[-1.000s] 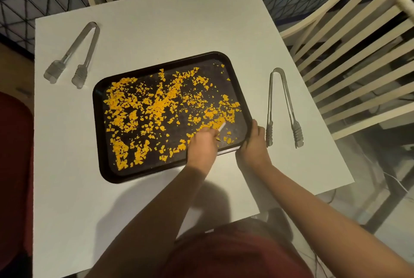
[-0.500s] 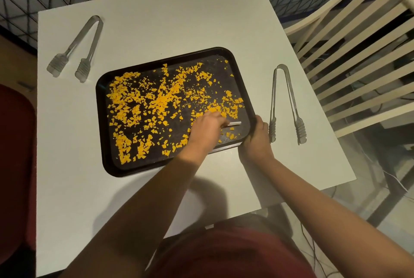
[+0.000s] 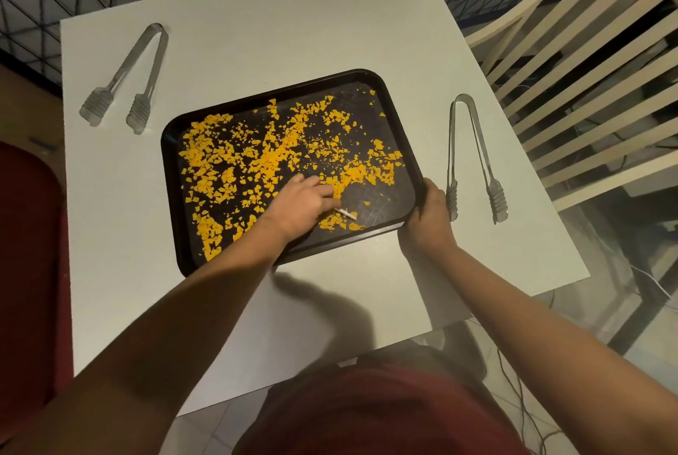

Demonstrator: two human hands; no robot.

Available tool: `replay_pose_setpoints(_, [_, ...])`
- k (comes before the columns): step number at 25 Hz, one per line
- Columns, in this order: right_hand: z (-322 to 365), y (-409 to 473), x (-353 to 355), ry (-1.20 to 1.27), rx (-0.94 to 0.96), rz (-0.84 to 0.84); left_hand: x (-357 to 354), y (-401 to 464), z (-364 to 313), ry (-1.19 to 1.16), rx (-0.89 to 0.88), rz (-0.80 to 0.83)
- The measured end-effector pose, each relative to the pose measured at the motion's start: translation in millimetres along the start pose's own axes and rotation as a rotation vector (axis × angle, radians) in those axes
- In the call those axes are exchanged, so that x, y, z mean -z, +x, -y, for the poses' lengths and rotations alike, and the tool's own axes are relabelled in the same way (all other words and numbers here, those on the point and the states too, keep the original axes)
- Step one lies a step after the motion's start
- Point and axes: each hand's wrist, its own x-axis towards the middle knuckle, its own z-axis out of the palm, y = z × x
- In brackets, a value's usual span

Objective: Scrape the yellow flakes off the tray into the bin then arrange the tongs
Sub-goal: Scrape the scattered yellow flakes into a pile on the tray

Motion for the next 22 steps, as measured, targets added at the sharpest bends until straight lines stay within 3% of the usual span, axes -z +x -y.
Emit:
replay_pose_setpoints(4, [2.1,-1.8,-2.6,0.008,-0.011,-0.024,3.0,5.3,-48.3,-0.354,0.238,-0.18])
replay_pose_setpoints(7, [4.6,-4.0,-2.0,0.044,-0.012,-0.029,1.1,28.1,-88.8,-0.621,0.382,-0.172])
replay_pose_setpoints(10, [8.4,-4.4,1.2,0.03,0.006,-0.031,-5.2,36.5,-95.9,-0.634,0.441,-0.132])
replay_pose_setpoints(17, [10.8,-7.2,0.5,-0.065,0.007,-0.073,-25.6,-6.9,-63.1,-0.517,0.733,-0.225])
replay_pose_setpoints(19, [10.9,-8.7,-1.8,-0.071,-0.003,-0.087,-23.3,-8.9,-63.0,-0.539,0.725,-0.286])
replay_pose_setpoints(22, [11.8,-10.6,-3.4,-0.099,-0.021,-0.106,-14.8,3.8,-81.6,-0.643,0.52,-0.296])
